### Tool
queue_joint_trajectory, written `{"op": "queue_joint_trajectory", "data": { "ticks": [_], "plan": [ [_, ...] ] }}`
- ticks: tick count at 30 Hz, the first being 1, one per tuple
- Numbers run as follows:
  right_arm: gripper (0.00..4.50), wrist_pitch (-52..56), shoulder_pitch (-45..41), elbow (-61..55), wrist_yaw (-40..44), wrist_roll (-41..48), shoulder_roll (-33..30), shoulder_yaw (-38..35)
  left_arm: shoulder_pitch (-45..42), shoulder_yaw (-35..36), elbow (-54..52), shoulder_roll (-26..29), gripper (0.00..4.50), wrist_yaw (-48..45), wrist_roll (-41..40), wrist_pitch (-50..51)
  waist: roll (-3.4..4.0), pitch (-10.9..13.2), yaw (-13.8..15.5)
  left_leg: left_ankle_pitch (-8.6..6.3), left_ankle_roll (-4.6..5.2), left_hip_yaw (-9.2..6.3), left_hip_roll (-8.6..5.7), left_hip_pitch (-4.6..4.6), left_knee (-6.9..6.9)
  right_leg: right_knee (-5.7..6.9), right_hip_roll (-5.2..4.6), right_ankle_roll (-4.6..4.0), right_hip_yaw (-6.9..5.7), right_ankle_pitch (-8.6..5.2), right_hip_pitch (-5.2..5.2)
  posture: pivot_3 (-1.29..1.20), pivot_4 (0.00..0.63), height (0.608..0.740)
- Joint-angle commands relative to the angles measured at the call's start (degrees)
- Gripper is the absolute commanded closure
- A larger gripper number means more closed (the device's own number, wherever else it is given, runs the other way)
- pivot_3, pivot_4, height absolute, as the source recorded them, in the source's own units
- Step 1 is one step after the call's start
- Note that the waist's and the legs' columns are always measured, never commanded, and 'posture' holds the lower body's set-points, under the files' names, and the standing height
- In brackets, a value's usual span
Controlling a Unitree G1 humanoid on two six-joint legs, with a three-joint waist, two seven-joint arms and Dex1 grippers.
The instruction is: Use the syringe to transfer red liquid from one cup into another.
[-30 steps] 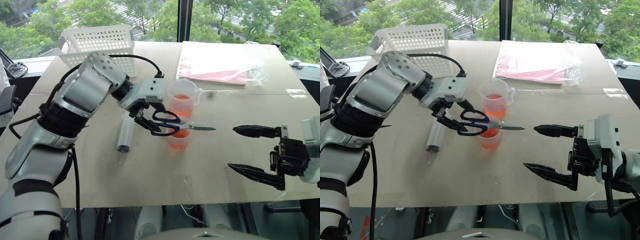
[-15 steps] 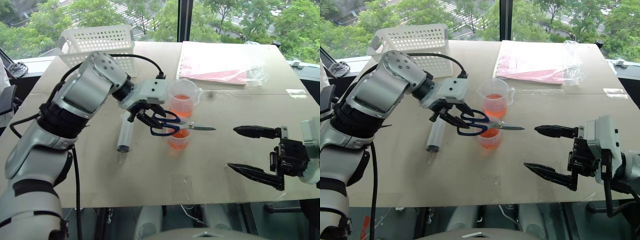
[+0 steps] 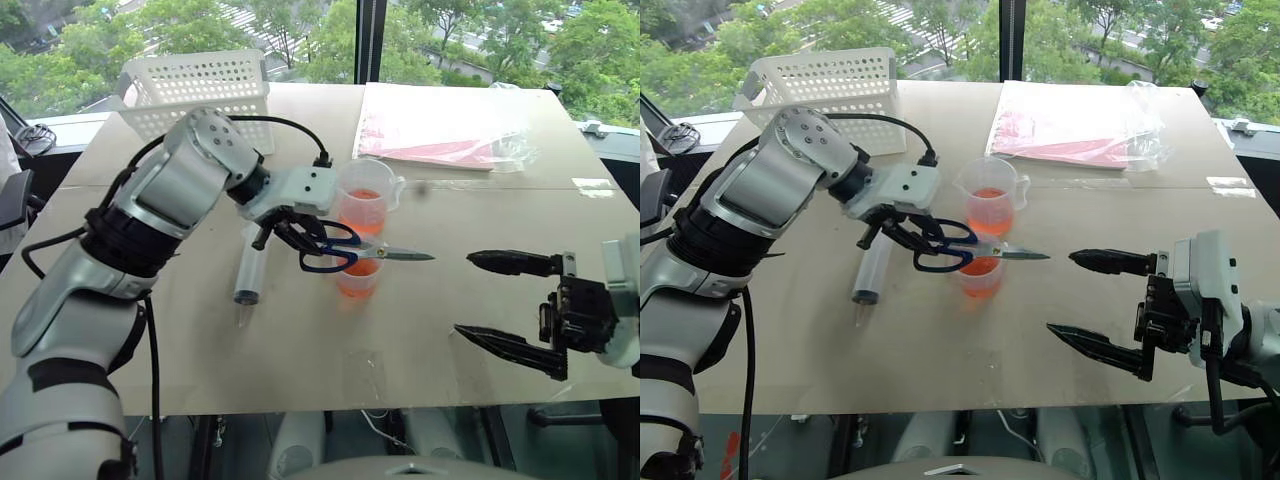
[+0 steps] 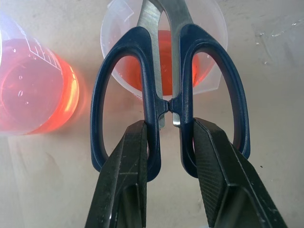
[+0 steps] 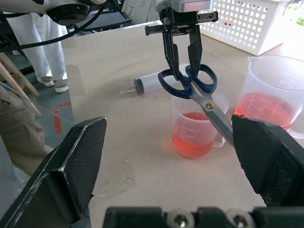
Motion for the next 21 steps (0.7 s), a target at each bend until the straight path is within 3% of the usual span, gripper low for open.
{"op": "queue_joint_trajectory", "data": {
  "ticks": [1, 6, 10, 12, 15, 17, 21],
  "plan": [
    [0.00, -1.07, -0.18, -1.04, -0.16, 0.63, -0.22, -1.52, -2.03, 2.03, -0.41, 0.76, 3.68, -0.21, -1.86, 1.09, 0.00, 0.00, -0.01, 0.00, 0.00, 0.00, 0.00, 0.00, 0.00, 0.00, 0.00, 0.00, 0.00, 0.00, 0.00, 0.00, 0.150, 0.740],
    [0.00, -1.20, -0.38, -1.22, -0.46, 0.34, -0.15, -1.00, -3.24, 7.02, 1.41, 1.91, 3.68, -0.12, -1.87, 4.35, 0.00, 0.00, -0.05, 0.00, 0.00, -0.02, 0.00, 0.00, 0.00, 0.01, 0.01, 0.00, -0.01, 0.00, 0.00, 0.00, 0.150, 0.740],
    [0.00, -1.88, -0.99, -0.29, -0.07, -0.70, 0.76, 1.05, 2.96, 19.47, -2.42, 16.46, 3.68, 2.33, -6.36, 18.82, 0.01, 0.02, -1.94, 0.00, 0.00, -0.04, 0.07, 0.01, -0.02, 0.02, 0.07, 0.00, 0.06, -0.01, -0.05, 0.00, 0.150, 0.740],
    [0.00, -2.27, -3.37, 0.96, -0.13, -1.26, 0.98, 3.50, 8.72, 24.50, -1.26, 19.84, 3.68, 7.36, -6.59, 23.81, 0.08, 0.00, -2.39, -0.02, 0.03, -0.15, 0.14, 0.11, -0.10, 0.05, 0.15, -0.01, 0.22, -0.01, -0.10, 0.00, 0.150, 0.740],
    [0.00, -2.32, -6.26, 2.38, -0.16, -1.74, 1.33, 5.79, 17.08, 30.07, -0.47, 21.50, 3.68, 12.14, -7.30, 26.00, 0.12, -0.01, -1.67, -0.03, 0.04, -0.16, 0.13, 0.14, -0.10, 0.10, 0.11, 0.05, 0.11, -0.05, -0.07, 0.00, 0.150, 0.740],
    [0.00, -2.08, -9.12, 3.87, 0.61, -2.10, 0.94, 7.79, 22.67, 31.88, 5.59, 20.35, 3.68, 19.69, -4.36, 26.67, 0.07, 0.00, -1.22, -0.03, 0.04, -0.08, 0.16, 0.13, -0.06, 0.15, 0.03, 0.04, 0.02, -0.06, -0.05, 0.00, 0.150, 0.740],
    [0.00, -1.18, -12.77, 5.85, 1.97, -1.98, 0.00, 9.45, 23.36, 32.38, 12.49, 15.41, 3.68, 29.01, -2.94, 30.62, -0.21, -0.06, -0.12, -0.02, 0.03, -0.06, 0.14, 0.14, 0.05, 0.19, -0.05, -0.16, 0.00, -0.16, 0.02, 0.00, 0.150, 0.740]
  ]
}}
